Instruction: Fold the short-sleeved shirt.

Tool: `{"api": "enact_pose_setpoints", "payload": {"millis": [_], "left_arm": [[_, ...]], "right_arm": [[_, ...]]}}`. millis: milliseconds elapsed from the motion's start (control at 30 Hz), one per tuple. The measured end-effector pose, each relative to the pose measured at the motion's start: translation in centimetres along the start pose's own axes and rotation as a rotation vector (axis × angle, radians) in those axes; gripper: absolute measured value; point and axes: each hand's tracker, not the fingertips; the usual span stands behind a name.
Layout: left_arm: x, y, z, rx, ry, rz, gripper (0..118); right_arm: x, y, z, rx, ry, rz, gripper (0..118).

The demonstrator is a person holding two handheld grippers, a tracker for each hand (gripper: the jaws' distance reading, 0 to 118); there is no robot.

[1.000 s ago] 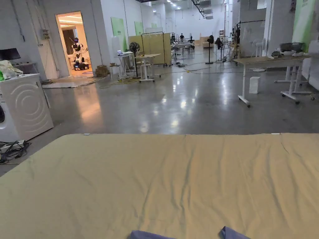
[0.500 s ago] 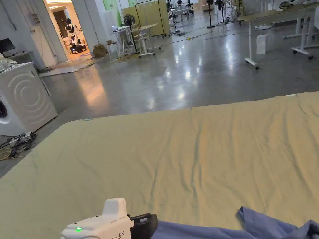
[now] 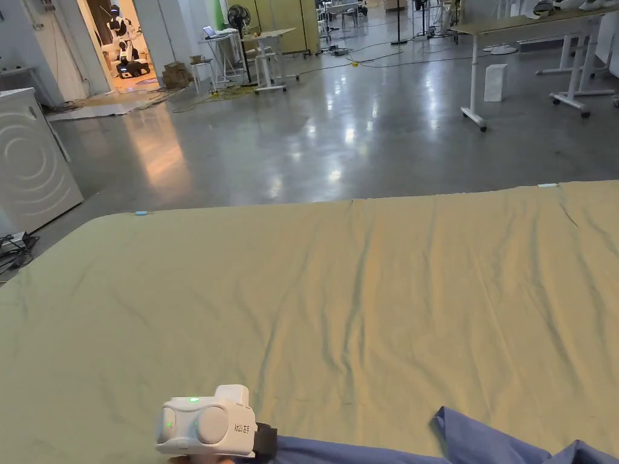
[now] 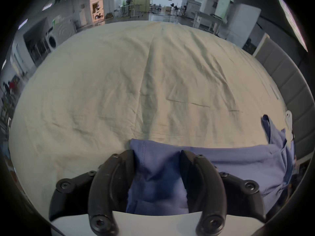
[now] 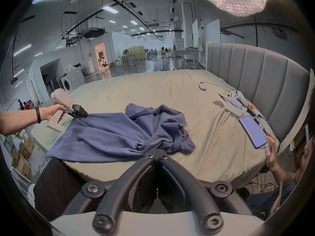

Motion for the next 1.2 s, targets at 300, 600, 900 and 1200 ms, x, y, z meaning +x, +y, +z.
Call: {"api": "enact_pose_setpoints", "payload": {"millis": [300,600,900,1200], "left_arm": [[2.5,0.9,-1.0,-0.109,-0.016,-0.068,4],[1.5,2.6,-2.4,-0.173,-0.026,-0.048,4],[1.1,2.0,-2.2,-0.181,-0.043,-0.044,4],[-0.3,-0.3,1.6,-0.019,-0.104,0.014,4]], "right_arm": [[1.4,3.9,-3.6,0.032,0.038,-0.025,4],[4.4,15.2,-22.2,-0.281,0.177,0.202,76],[5.2,15.5,-35.8,-0.561,0.094,0.481,63],[8.3,15.9,-33.7,-0.503,0.182,0.182,3]]}}
